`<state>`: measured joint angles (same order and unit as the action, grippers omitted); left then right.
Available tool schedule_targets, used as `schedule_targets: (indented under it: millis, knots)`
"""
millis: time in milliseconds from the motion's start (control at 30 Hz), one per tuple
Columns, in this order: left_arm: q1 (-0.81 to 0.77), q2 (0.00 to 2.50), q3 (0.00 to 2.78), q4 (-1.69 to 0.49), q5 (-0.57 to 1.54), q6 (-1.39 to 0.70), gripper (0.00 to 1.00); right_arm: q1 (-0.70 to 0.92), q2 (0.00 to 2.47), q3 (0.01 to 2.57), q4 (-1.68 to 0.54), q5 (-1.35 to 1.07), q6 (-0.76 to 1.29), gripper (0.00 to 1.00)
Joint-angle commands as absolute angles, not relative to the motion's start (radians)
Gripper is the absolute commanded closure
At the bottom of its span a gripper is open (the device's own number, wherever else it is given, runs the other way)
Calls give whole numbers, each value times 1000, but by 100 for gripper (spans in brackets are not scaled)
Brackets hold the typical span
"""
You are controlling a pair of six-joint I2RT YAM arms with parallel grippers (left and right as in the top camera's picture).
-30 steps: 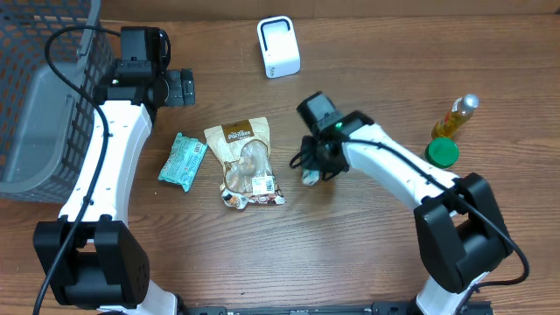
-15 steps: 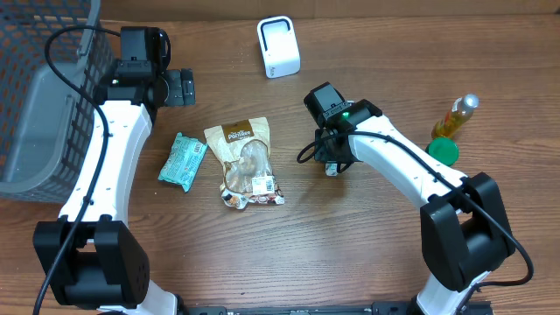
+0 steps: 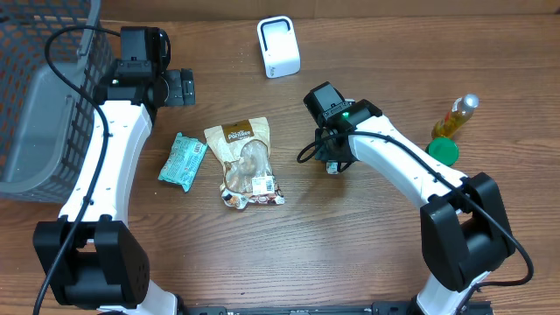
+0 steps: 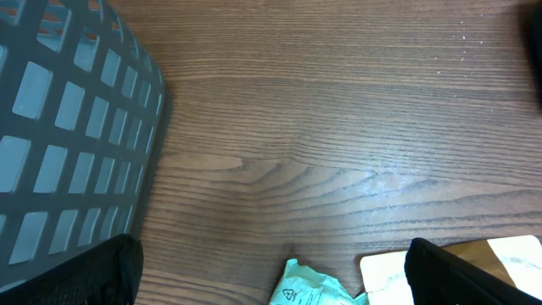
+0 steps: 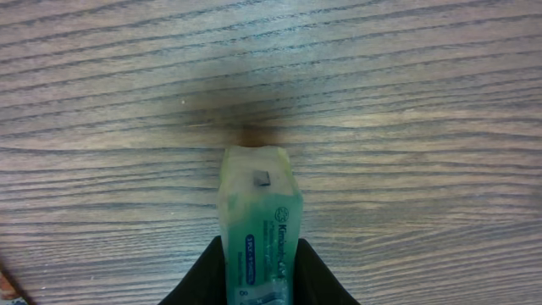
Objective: Scan the item barcode
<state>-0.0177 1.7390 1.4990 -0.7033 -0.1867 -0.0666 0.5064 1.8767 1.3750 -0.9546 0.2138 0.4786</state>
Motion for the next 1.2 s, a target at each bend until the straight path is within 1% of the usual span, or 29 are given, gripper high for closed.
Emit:
schedule_targets:
  millis: [0,133,533,700,767,800,833,967,1067,1167]
  knots:
    - [-21,1721,1519,-700,-190,-44,0,506,1874,1374,-948,244,477,79]
    - [-21,1721,1519,-700,-190,-44,0,505,1874,1342,-929,272,477,76]
    - [-21,1721,1519,-700,-190,-44,0,503,1874,1340,-926,271,496,76]
    - [-21,1721,1519,-700,-190,-44,0,502,1874,1340,-916,315,496,76]
    - [-21,1721,1519,-700,-190,-44,0,503,1874,1340,-906,311,497,66]
    - [-21,1721,1519,-700,-190,-44,0,503,1874,1340,-902,310,497,62]
    - [-21,1721,1519,-700,-190,-44,1,503,1874,1340,-898,310,496,61]
    - [-21,1721,1519,-700,-190,-45,0,498,1874,1340,-848,315,496,60]
    - [-21,1721,1519,-700,-190,-44,1,475,1874,1340,-739,349,496,61]
    - [-21,1721,1519,-700,-190,-44,0,439,1874,1340,-682,370,496,61]
